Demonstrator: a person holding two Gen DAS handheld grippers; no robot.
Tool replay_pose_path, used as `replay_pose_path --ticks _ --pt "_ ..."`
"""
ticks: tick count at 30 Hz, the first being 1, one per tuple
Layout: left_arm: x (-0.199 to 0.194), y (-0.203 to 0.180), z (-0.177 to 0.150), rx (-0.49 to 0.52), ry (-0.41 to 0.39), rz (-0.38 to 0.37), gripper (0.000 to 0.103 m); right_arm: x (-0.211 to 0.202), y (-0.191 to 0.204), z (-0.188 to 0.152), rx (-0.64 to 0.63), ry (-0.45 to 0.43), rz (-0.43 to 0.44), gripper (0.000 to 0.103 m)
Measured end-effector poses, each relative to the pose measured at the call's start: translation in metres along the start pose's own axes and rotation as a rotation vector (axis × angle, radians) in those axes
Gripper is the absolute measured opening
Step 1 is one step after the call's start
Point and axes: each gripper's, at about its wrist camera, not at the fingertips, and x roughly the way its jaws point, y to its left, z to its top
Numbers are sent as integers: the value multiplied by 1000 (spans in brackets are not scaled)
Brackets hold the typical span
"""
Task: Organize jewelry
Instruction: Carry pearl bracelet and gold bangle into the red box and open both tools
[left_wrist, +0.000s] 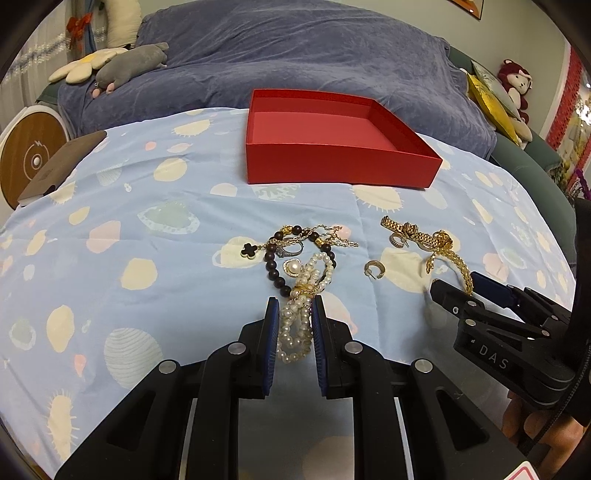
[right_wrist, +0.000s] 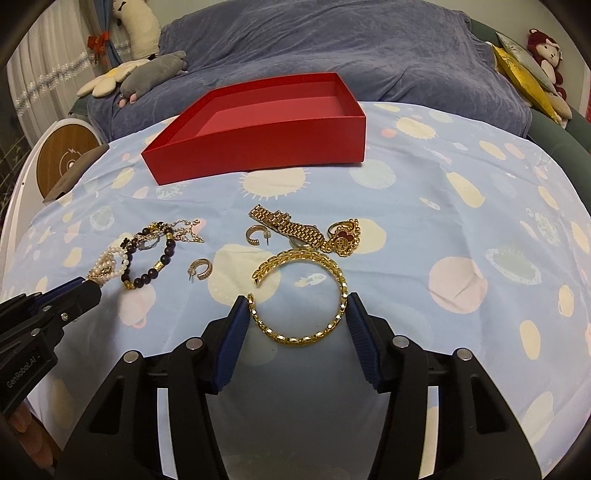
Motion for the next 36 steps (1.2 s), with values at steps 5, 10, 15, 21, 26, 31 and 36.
replay_pose_path --ticks 5,10,15,21,26,31,36 --pt "-1 -4 5 5 -4 0 15 -10 4 9 9 -21 34 52" --pt "-4 -10 26 22 -6 -7 15 -25 10 32 3 -44 68 52" --pt "-9 -11 84 48 -57 -24 15 -30 5 90 -13 -101 89 52" --pt "21 -16 171 97 -119 20 15 13 -8 170 -9 -122 75 52" --pt "70 -15 225 86 -105 32 15 63 -11 223 2 -96 92 52" --pt "128 -8 255 59 -50 63 16 117 -16 260 6 -34 91 52" --pt "166 -3 270 50 -16 89 15 159 -21 276 8 25 66 53"
